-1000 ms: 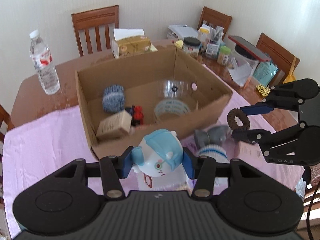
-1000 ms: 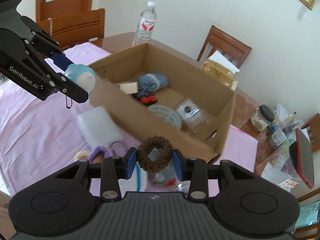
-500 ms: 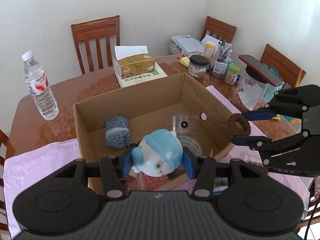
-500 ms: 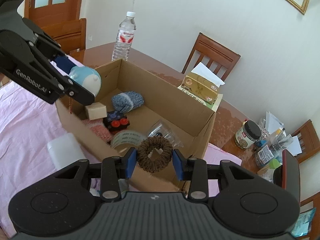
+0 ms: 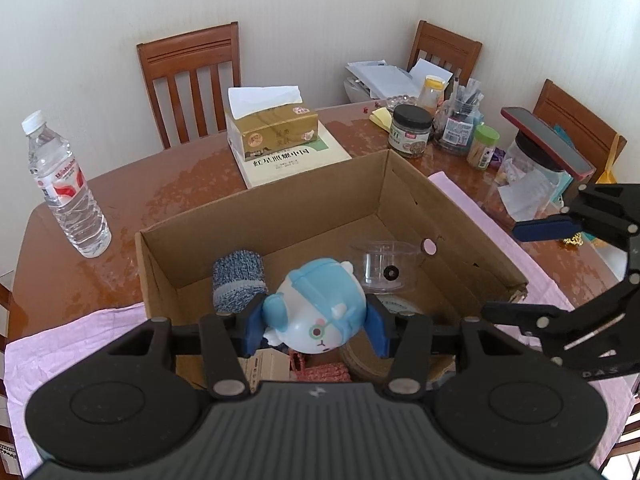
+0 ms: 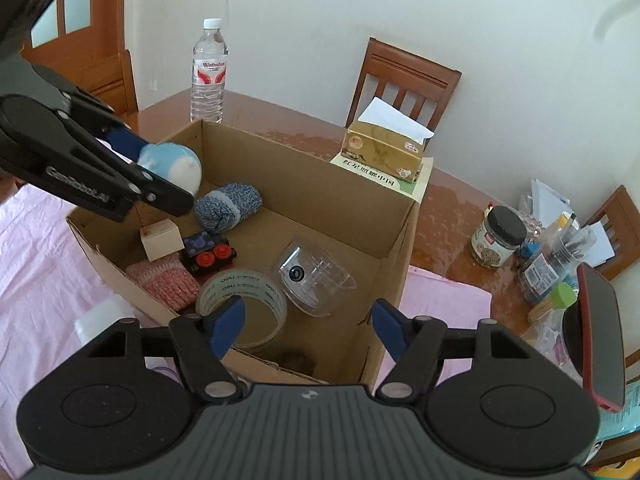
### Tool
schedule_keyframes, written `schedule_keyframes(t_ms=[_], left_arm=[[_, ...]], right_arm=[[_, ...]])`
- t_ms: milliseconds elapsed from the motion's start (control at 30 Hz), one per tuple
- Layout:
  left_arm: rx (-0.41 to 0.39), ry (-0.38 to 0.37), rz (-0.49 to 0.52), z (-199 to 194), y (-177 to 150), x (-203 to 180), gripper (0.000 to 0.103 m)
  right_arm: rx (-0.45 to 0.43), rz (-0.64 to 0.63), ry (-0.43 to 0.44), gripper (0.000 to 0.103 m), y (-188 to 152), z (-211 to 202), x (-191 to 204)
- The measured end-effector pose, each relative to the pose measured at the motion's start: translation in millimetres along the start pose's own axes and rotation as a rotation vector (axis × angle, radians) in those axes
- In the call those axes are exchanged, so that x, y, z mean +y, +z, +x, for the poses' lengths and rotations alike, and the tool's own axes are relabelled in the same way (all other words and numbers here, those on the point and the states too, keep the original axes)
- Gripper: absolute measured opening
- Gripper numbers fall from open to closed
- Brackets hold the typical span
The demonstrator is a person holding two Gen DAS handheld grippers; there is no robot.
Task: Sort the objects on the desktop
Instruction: 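Carry the plush and scrunchie into the box and open both tools, then move the left tool to the white translucent plastic box and grasp it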
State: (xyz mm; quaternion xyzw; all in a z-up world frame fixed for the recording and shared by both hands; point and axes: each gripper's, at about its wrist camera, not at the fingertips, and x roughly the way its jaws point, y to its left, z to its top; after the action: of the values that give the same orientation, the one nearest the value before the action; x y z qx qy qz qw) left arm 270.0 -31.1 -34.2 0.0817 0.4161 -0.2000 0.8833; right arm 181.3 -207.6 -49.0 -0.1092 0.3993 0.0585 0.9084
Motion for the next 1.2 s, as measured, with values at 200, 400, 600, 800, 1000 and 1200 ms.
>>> schedule_keyframes(t_ms=[200, 400, 600, 800, 1000, 1200], left_arm=[[0.002, 0.014, 0.008, 7, 4, -1, 0.090], [0.005, 0.019, 0.030, 7, 2, -2, 0.090], [0.023, 0.023, 0.034, 6, -5, -2, 0.090], [0.028, 0.033, 0.040, -2, -15, -5, 0.091], [0.031, 0.036, 0.056, -14, -28, -13, 0.092], [0.039, 0.019, 0.032, -27, -44, -19, 0.092]], right_arm=[[-0.003, -0.013, -0.017, 0.080, -2, -3, 3], [-0.001, -0.008, -0.020, 0.084, -3, -5, 3], [-0.002, -0.016, -0.021, 0.095, -5, -6, 6], [-0.015, -0.018, -0.009, 0.102, -9, -10, 14], [-0.008, -0.009, 0.007, 0.103, -18, -13, 22], [-0.013, 0.007, 0.033, 0.103, -29, -22, 30]])
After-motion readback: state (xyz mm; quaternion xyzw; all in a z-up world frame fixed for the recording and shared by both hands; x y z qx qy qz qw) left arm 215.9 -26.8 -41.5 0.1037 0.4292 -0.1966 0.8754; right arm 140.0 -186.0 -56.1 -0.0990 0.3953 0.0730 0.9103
